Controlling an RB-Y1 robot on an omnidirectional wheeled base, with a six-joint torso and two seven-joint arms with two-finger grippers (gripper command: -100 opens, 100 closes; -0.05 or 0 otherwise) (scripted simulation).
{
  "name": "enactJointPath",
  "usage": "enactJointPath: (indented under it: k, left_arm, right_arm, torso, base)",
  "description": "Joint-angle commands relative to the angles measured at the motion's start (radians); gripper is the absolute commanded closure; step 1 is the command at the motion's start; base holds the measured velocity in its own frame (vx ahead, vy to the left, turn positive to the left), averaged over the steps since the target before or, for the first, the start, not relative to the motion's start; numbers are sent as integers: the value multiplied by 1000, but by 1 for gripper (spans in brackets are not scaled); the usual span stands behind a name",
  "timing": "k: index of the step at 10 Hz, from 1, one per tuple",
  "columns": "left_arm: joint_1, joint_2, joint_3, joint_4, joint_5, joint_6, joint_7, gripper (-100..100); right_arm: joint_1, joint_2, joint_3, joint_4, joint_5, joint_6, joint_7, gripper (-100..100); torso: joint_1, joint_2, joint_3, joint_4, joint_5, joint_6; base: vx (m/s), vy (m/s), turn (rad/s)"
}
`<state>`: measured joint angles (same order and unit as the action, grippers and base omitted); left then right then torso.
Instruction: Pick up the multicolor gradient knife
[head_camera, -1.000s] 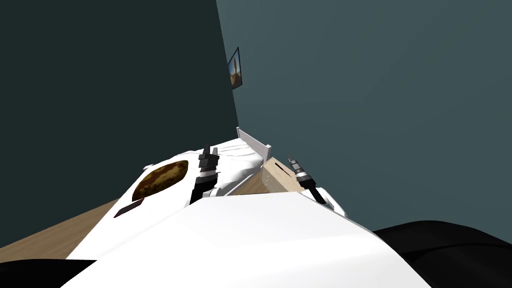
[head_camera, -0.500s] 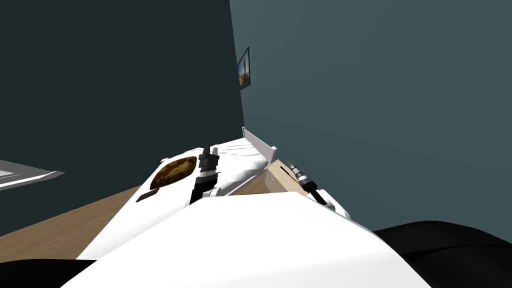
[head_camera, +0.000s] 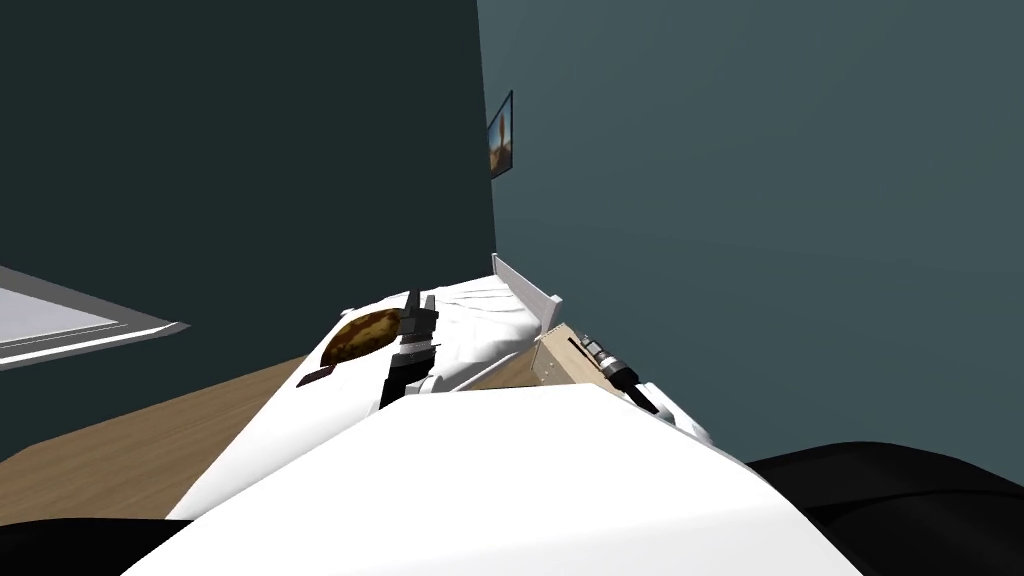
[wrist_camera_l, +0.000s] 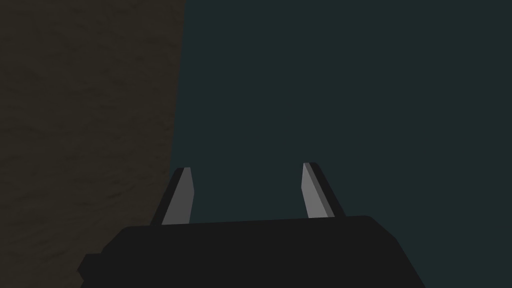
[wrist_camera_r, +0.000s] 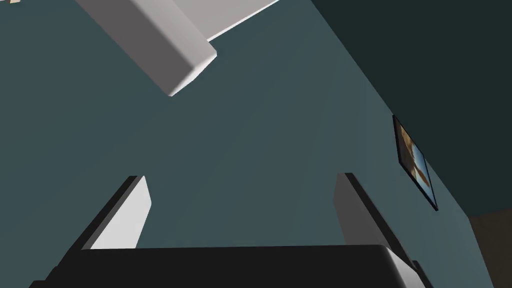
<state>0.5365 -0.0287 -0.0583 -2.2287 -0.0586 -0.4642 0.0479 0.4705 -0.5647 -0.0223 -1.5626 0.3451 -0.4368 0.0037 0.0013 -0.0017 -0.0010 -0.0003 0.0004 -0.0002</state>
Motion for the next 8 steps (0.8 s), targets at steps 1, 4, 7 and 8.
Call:
enactJointPath:
  k: [1, 4, 7, 8]
  left_arm:
    - [0, 0, 0, 0, 0, 0, 0, 0]
    - [0, 0, 0, 0, 0, 0, 0, 0]
    - [0, 0, 0, 0, 0, 0, 0, 0]
    - [0, 0, 0, 0, 0, 0, 0, 0]
  right_arm:
    - [7, -12, 4, 34, 18, -7, -1, -100]
    - [4, -61, 30, 118, 98, -22, -7, -100]
    - [3, -85, 44, 178, 139, -30, -10, -100]
    - [3, -85, 44, 202, 139, -30, -10, -100]
  torso:
    - [0, 0, 0, 0, 0, 0]
    - [1, -1, 0, 0, 0, 1]
    - [0, 1, 0, 0, 0, 2]
    - [1, 0, 0, 0, 0, 0]
  base:
    - [36, 7, 137]
    - [48, 20, 167]
    - [32, 13, 127]
    - [36, 8, 117]
